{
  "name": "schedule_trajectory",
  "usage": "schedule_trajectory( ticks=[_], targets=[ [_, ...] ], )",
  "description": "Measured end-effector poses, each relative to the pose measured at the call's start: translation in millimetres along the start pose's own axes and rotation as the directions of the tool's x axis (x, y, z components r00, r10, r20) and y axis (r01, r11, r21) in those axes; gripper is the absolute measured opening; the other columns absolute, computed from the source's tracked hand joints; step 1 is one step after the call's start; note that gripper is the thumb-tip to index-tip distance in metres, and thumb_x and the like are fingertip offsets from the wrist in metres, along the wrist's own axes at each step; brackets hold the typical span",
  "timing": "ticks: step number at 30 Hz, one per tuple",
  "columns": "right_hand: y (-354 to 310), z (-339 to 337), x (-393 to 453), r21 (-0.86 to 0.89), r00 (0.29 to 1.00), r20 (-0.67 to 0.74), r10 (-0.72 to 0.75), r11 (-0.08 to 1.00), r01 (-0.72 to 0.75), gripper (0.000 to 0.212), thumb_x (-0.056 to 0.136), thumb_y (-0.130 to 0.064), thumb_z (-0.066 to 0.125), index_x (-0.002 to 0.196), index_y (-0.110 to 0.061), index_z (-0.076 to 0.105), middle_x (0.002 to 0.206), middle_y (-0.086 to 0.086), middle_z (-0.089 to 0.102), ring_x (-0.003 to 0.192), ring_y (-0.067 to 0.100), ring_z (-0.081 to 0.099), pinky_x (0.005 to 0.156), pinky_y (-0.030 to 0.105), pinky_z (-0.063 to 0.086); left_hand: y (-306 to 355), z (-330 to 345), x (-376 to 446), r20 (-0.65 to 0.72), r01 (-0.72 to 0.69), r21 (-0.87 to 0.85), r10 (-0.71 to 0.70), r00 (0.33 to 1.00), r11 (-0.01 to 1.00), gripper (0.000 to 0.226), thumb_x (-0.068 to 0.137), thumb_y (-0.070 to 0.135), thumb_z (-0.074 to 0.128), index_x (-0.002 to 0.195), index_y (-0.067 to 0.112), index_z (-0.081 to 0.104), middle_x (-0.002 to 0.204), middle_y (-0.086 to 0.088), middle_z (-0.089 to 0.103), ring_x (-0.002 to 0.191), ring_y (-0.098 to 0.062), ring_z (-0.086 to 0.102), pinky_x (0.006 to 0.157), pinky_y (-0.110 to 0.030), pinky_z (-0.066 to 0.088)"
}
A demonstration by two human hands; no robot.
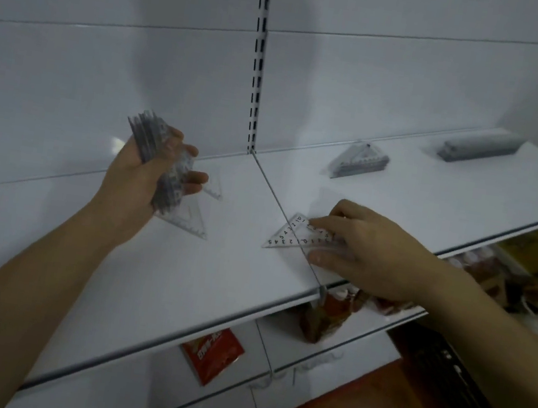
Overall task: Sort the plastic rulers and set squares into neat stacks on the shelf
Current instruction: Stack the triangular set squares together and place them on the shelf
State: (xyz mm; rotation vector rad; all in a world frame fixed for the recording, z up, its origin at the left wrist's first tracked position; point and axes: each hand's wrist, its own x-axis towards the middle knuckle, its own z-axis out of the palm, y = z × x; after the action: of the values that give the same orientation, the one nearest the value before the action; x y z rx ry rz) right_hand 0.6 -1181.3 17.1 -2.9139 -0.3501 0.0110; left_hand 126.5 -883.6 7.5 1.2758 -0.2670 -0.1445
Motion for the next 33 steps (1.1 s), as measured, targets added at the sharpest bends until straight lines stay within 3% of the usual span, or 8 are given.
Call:
schedule_trajectory(
  ticks=[3, 8, 14, 17, 22, 26, 29, 33],
  targets=[
    [-0.4, -1.7, -25.8, -0.102, 0.998, 0.055, -0.039, 0.994, 0.045, 0.090, 0.079, -0.080, 0.050, 0.151, -0.026, 0.042, 0.121, -0.009, 0.045, 0.110, 0.011, 0.046, 0.094, 0.025, 0.045, 0.2, 5.7, -3.7, 0.033, 0.033, -0.054, -0.031, 0.999, 0.998, 0.008, 0.099, 0.021, 0.053, 0.106, 0.018, 0.055, 0.109, -0.013, 0.064, 0.080, -0.030, 0.070, 0.068, -0.038, 0.060],
    [3.0, -0.9, -39.7, -0.125, 0.996, 0.027, -0.087, 0.988, 0.090, 0.064, 0.087, -0.019, 0.074, 0.146, -0.020, 0.051, 0.117, -0.003, 0.052, 0.105, 0.017, 0.056, 0.086, 0.022, 0.043, -3.3, 14.2, -10.2, 0.129, 0.109, -0.263, -0.077, 0.989, 0.959, 0.016, 0.099, 0.020, 0.055, 0.112, 0.027, 0.060, 0.108, -0.006, 0.058, 0.088, -0.020, 0.062, 0.075, -0.029, 0.056],
    [0.1, -11.7, -48.5, -0.076, 0.988, 0.041, -0.147, 0.986, 0.150, 0.024, 0.095, -0.014, 0.065, 0.118, -0.019, 0.070, 0.102, -0.002, 0.060, 0.087, 0.016, 0.063, 0.075, 0.033, 0.052, -6.1, 8.2, -6.9, 0.246, 0.235, -0.410, -0.141, 0.959, 0.881, 0.037, 0.073, 0.012, 0.081, 0.103, 0.025, 0.064, 0.128, -0.019, 0.057, 0.104, -0.023, 0.064, 0.092, -0.039, 0.055],
    [-2.3, -19.3, -43.7, 0.020, 0.988, -0.102, -0.118, 0.993, 0.120, 0.014, 0.091, -0.014, 0.071, 0.090, -0.028, 0.069, 0.084, -0.006, 0.062, 0.073, 0.010, 0.060, 0.069, 0.020, 0.050, -8.7, 8.8, -5.2, 0.224, 0.238, -0.427, -0.153, 0.963, 0.872, 0.034, 0.075, 0.007, 0.076, 0.103, 0.023, 0.067, 0.120, -0.016, 0.061, 0.103, -0.024, 0.065, 0.092, -0.041, 0.055],
    [-36.3, -17.5, -5.8, 0.397, 0.907, -0.407, 0.108, 0.915, 0.069, 0.036, 0.082, -0.012, 0.079, 0.114, -0.028, 0.069, 0.079, -0.017, 0.067, 0.072, 0.010, 0.066, 0.070, 0.016, 0.053, -10.5, 11.9, -5.8, 0.243, 0.227, -0.411, -0.134, 0.961, 0.883, 0.053, 0.069, 0.010, 0.087, 0.117, 0.020, 0.067, 0.108, -0.015, 0.064, 0.104, -0.028, 0.066, 0.101, -0.045, 0.051],
    [-76.5, -6.9, 45.7, 0.389, 0.850, -0.515, 0.111, 0.914, 0.116, 0.032, 0.081, -0.011, 0.076, 0.111, -0.024, 0.073, 0.086, -0.016, 0.067, 0.069, 0.006, 0.063, 0.069, 0.015, 0.053, -11.0, 13.0, -4.1, 0.178, 0.187, -0.360, -0.130, 0.976, 0.914, 0.061, 0.057, 0.018, 0.096, 0.112, 0.020, 0.069, 0.107, -0.014, 0.066, 0.113, -0.041, 0.064, 0.096, -0.050, 0.054],
    [-102.6, 0.4, 76.4, 0.251, 0.909, -0.416, 0.002, 0.962, 0.112, 0.029, 0.087, -0.012, 0.070, 0.112, -0.025, 0.075, 0.094, -0.009, 0.064, 0.068, 0.006, 0.053, 0.075, 0.017, 0.050, -10.6, 12.3, -2.8, 0.147, 0.149, -0.307, -0.108, 0.983, 0.940, 0.069, 0.059, 0.026, 0.096, 0.121, 0.023, 0.066, 0.123, -0.018, 0.062, 0.113, -0.038, 0.064, 0.091, -0.046, 0.055],
    [-116.4, 0.5, 98.8, 0.178, 0.945, -0.276, -0.175, 0.957, 0.229, 0.022, 0.098, -0.018, 0.061, 0.117, -0.022, 0.071, 0.112, 0.000, 0.066, 0.094, 0.012, 0.057, 0.090, 0.029, 0.050, -3.6, 2.6, 0.3, 0.152, 0.128, -0.263, -0.091, 0.984, 0.956, 0.079, 0.064, 0.033, 0.092, 0.136, 0.026, 0.058, 0.136, -0.021, 0.058, 0.125, -0.035, 0.058, 0.095, -0.046, 0.051]
  ],
)
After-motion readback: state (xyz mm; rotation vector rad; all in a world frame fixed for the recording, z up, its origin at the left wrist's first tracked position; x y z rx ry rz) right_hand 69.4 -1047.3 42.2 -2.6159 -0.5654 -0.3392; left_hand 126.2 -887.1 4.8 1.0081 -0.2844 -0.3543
